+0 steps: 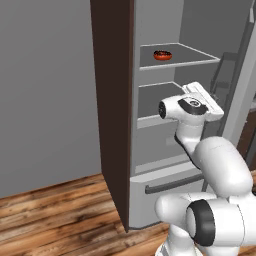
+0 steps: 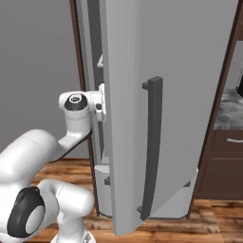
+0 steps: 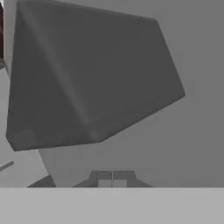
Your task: Take the donuts from the fridge and place them on the empty tray on the dining counter.
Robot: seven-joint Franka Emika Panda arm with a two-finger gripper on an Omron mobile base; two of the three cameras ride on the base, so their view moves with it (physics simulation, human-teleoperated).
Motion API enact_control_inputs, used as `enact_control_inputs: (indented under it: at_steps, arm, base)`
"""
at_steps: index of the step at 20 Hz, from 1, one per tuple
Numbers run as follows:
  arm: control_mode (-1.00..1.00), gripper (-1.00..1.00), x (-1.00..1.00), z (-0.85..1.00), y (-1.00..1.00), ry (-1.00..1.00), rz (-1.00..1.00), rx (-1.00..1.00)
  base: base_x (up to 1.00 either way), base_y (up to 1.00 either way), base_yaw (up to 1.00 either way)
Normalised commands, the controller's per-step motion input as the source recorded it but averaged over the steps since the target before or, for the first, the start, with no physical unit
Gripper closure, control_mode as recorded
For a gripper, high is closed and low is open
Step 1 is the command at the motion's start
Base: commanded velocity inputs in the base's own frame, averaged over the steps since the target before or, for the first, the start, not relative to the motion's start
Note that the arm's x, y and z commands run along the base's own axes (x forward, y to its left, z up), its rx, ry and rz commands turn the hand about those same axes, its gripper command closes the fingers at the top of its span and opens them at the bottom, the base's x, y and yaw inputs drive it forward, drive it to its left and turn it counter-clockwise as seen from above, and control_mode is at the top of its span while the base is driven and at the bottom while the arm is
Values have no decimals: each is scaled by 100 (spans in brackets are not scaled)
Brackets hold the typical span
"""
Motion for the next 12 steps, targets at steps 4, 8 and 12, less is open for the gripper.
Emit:
enact_control_inputs:
  at_steps: [4,8,12]
  arm:
    - [-100,100,-43,0,-15,0,-40,-3]
    - [-100,100,-53,0,-4,0,-60,-2]
    - [-100,100,-64,1,-30,0,-62,0]
  base:
    - [0,0,0]
    - [0,0,0]
    - [0,0,0]
